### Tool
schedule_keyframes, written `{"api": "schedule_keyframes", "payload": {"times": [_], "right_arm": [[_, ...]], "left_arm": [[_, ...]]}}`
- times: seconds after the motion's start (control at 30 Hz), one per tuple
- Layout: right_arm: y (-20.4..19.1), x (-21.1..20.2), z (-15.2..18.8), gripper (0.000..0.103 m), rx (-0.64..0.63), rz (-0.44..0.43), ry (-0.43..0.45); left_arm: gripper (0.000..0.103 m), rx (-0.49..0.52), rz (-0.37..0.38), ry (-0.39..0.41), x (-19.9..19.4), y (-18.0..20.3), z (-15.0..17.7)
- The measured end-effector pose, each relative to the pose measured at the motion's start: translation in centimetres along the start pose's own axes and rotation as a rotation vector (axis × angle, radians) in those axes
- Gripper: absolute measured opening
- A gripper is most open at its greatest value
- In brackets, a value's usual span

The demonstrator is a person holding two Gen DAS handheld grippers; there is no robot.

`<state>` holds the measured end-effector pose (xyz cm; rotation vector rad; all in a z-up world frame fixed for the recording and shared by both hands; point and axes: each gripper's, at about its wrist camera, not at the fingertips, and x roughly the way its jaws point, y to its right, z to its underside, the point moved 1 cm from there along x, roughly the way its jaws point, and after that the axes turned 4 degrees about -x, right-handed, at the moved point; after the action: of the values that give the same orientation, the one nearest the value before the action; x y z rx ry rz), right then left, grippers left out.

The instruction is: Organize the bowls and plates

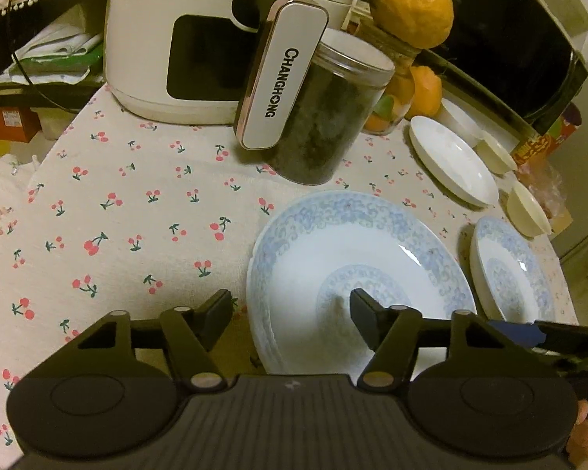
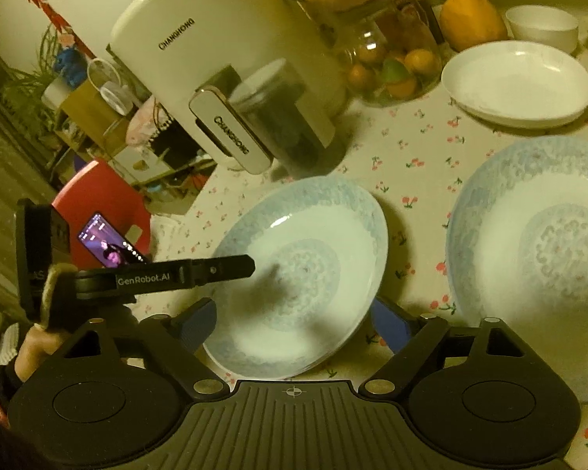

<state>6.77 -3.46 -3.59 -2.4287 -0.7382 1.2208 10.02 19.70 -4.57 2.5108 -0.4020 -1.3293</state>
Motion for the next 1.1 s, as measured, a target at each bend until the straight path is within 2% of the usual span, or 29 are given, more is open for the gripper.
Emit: {"api": "schedule_keyframes", "payload": {"times": [0.07, 0.17, 0.27, 0.4, 0.47, 0.53, 0.57, 0.73, 0.8, 1.1], "right_arm": [[-0.1, 0.3, 0.1, 0.086, -0.006, 0.016, -0.003], [-0.3, 0.6, 0.2, 0.081, -0.003, 0.045, -0.003], [-0.3, 1.1, 0.2, 0.076, 0.004, 0.077, -0.01], [-0.1, 1.7, 0.3, 0.065, 0.009, 0.11, -0.016], [0.0, 2.1, 0.4, 0.06, 0.008, 0.125, -0.018], [-0.1, 2.6, 0.6, 0.052, -0.005, 0.15, -0.02], [-0.1, 2.7, 0.6, 0.051, -0.015, 0.162, -0.016], [-0.1, 2.8, 0.7, 0.028, -0.046, 0.215, -0.003], [0.2, 2.6, 0.6, 0.025, -0.037, 0.215, -0.005], [-0.1, 1.8, 0.0, 0.024, -0.037, 0.201, 0.019]], "left_arm": [[0.055, -0.007, 0.001, -0.005, 0.1, 0.0, 0.0], [0.047, -0.012, -0.011, -0.015, 0.3, -0.1, -0.1], [0.043, -0.019, -0.023, -0.018, 0.5, -0.3, -0.2], [0.033, -0.027, -0.034, -0.011, 0.6, -0.5, -0.2], [0.024, -0.025, -0.041, -0.009, 0.6, -0.6, -0.2], [0.019, -0.023, -0.052, -0.005, 0.6, -0.6, -0.1], [0.019, -0.024, -0.054, -0.001, 0.6, -0.6, -0.1], [0.016, -0.039, -0.058, 0.009, 0.4, -1.0, -0.1], [0.016, -0.035, -0.06, 0.01, 0.2, -0.9, -0.1], [0.014, -0.041, -0.054, 0.032, -0.3, -0.9, -0.1]]}}
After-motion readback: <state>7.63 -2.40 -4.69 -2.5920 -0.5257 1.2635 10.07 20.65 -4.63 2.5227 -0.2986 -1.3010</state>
